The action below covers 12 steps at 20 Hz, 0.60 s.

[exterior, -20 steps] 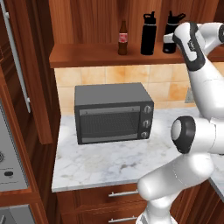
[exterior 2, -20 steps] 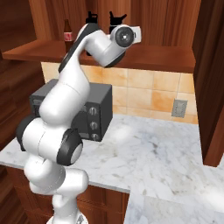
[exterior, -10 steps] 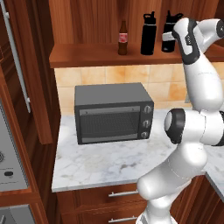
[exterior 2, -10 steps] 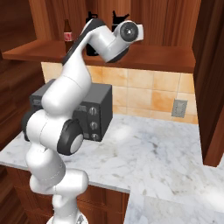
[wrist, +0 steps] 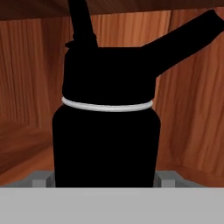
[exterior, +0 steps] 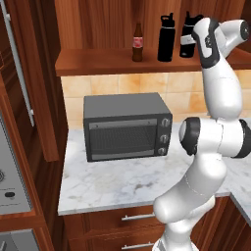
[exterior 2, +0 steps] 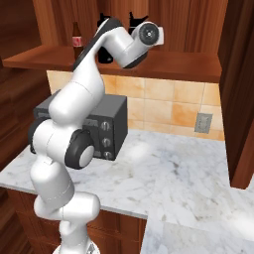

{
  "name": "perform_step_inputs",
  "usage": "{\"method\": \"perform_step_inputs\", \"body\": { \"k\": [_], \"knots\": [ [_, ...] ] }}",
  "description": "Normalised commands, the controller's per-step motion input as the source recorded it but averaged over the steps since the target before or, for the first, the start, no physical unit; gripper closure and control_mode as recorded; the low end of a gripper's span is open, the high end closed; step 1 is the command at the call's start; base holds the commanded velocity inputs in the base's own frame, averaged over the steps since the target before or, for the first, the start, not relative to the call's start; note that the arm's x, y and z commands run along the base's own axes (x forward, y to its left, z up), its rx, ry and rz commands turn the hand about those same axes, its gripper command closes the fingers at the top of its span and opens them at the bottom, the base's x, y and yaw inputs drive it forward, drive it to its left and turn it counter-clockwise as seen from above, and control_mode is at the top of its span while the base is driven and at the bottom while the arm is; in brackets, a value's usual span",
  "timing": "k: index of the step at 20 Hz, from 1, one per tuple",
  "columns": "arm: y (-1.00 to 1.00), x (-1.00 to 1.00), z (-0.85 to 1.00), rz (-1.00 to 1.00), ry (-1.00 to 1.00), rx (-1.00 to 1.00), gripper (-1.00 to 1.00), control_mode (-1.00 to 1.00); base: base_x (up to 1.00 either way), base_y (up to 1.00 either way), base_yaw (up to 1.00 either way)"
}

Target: Pick the water bottle, water bottle, bottled drink from the counter and place them in the open cabinet.

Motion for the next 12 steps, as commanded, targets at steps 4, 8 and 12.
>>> {"method": "perform_step_inputs", "body": {
  "k": [4, 8, 12],
  "knots": [
    [0.0, 0.0, -0.36, 0.0, 0.0, 0.0, 1.0, -1.0, 0.0, 0.0, 0.0],
    [0.0, 0.0, -0.32, 0.0, 0.0, 0.0, 1.0, -1.0, 0.0, 0.0, 0.0],
    [0.0, 0.0, -0.32, 0.0, 0.0, 0.0, -1.0, -1.0, 0.0, 0.0, 0.0]
  ]
}}
